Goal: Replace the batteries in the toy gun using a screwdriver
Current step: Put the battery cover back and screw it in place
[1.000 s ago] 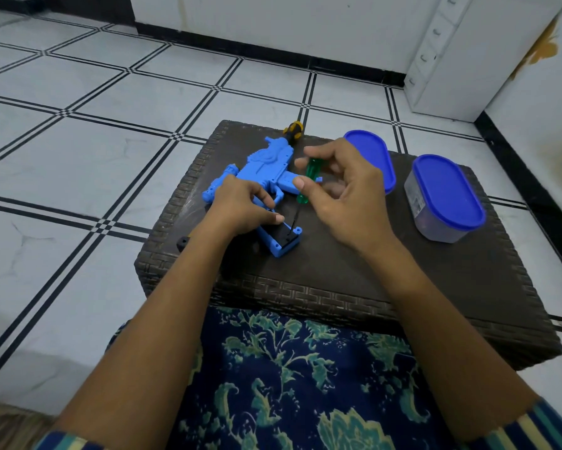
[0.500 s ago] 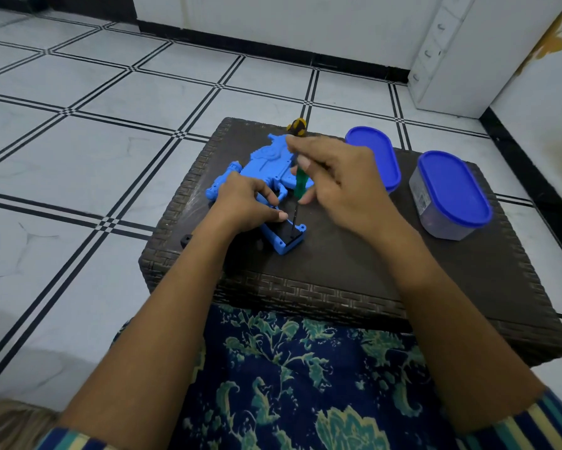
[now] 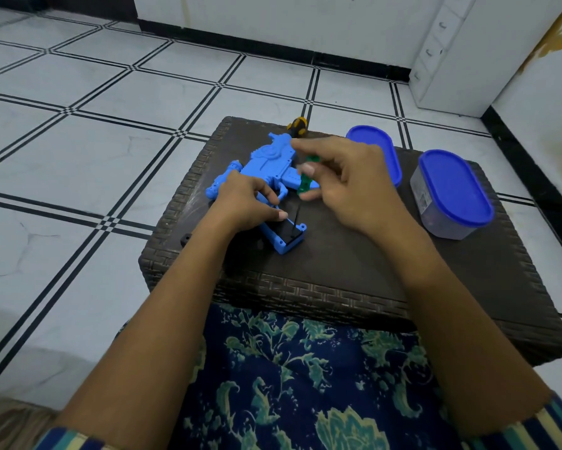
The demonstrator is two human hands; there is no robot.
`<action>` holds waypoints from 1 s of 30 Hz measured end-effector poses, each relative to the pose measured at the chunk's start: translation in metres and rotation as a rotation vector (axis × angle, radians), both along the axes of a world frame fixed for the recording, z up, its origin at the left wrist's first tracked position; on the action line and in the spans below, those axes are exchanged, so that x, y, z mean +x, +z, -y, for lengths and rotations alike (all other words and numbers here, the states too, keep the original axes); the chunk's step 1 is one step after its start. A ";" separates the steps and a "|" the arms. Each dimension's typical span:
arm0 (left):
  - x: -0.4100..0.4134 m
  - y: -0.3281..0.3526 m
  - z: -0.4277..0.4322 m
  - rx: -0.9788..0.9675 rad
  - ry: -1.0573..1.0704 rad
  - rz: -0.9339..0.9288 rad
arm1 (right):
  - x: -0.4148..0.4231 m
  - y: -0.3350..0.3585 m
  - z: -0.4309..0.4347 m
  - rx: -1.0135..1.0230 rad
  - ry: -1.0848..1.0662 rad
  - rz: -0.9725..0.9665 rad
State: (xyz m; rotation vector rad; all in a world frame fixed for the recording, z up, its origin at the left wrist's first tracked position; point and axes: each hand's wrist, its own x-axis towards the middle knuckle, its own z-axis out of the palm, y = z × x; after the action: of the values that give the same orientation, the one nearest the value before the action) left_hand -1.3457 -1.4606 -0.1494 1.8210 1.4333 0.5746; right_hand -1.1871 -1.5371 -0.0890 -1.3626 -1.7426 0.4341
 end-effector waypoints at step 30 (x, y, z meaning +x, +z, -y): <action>-0.003 -0.005 -0.003 0.010 -0.022 0.017 | -0.011 -0.009 -0.005 0.087 -0.060 0.078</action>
State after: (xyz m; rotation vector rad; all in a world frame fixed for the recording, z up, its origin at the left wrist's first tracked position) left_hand -1.3485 -1.4579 -0.1539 1.8332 1.4002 0.5856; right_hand -1.1985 -1.5323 -0.0979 -1.3820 -1.7574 0.2720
